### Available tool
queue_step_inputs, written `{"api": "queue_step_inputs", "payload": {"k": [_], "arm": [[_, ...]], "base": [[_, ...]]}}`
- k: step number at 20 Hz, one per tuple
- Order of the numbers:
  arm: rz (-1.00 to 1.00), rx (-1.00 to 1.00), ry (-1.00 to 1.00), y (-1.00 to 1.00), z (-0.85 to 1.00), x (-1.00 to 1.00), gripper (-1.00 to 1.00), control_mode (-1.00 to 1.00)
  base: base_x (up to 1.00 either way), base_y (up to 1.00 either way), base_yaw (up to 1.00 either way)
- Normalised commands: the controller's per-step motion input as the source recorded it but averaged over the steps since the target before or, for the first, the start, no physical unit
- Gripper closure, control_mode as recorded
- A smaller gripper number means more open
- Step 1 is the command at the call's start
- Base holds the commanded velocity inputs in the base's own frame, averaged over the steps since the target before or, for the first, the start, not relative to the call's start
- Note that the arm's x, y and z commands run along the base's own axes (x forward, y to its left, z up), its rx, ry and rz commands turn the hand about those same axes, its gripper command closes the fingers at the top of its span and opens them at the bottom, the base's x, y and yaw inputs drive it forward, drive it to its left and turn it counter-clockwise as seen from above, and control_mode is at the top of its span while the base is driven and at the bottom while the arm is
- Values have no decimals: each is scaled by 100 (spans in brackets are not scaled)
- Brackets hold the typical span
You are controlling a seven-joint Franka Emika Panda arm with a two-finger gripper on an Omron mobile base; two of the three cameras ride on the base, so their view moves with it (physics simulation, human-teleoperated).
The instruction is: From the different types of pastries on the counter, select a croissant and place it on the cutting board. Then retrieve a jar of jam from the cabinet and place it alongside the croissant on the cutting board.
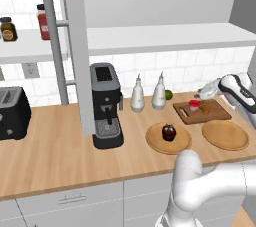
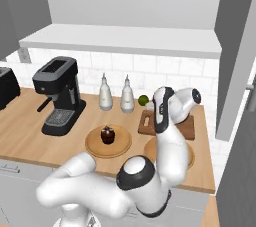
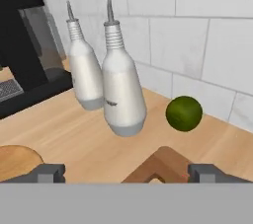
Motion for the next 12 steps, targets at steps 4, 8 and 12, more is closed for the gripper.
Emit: {"api": "queue_step_inputs", "payload": {"k": [4, 8, 12], "arm": [[0, -2, 4, 39, -7, -65, -100, -100], [4, 0, -1, 23, -8, -99, -100, -100], [0, -1, 2, 68, 0, -84, -100, -100]], "base": [[0, 0, 0], [0, 0, 0], [0, 0, 0]]}}
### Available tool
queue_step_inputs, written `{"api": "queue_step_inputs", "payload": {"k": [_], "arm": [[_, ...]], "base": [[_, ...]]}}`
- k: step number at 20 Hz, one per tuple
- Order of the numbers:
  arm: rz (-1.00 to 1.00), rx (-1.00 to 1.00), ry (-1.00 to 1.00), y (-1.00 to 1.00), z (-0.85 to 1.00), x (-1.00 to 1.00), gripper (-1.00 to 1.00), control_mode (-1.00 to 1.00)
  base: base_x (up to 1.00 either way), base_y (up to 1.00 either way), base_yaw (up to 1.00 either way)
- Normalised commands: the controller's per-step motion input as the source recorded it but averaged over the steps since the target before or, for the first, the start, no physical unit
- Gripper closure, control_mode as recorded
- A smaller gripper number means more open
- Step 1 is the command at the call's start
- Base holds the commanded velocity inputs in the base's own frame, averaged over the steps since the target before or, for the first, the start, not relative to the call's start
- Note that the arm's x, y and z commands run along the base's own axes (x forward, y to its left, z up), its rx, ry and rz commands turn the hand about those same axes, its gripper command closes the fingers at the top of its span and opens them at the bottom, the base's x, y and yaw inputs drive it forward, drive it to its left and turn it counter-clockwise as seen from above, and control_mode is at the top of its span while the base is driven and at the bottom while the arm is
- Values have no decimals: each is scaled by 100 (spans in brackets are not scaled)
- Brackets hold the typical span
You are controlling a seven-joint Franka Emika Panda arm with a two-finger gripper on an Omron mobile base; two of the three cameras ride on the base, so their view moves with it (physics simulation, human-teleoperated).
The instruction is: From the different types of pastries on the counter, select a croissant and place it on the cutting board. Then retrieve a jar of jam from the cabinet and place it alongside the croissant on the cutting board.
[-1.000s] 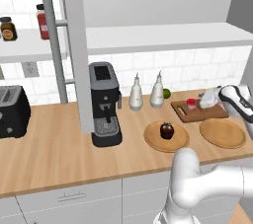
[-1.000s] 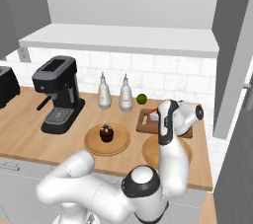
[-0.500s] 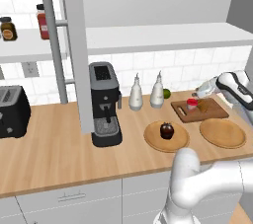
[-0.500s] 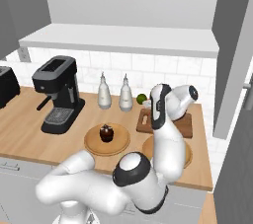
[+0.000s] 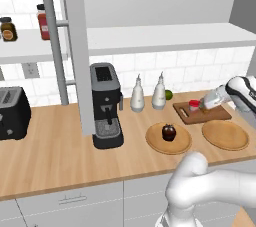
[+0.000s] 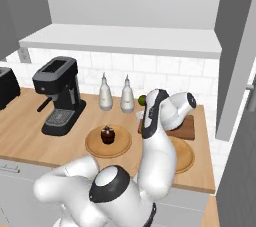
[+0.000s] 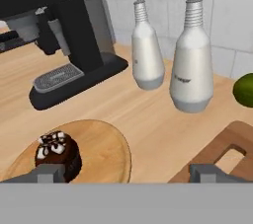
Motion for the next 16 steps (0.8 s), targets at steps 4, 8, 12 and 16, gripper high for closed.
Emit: {"api": "queue_step_inputs", "payload": {"k": [4, 8, 12, 16], "arm": [[0, -7, 9, 94, 0, -65, -100, -100], [0, -9, 8, 92, 0, -50, -100, -100], [0, -9, 7, 82, 0, -44, -100, -100], [-1, -9, 5, 65, 0, -39, -100, -100]], "base": [[0, 0, 0], [0, 0, 0], [0, 0, 0], [0, 0, 0]]}}
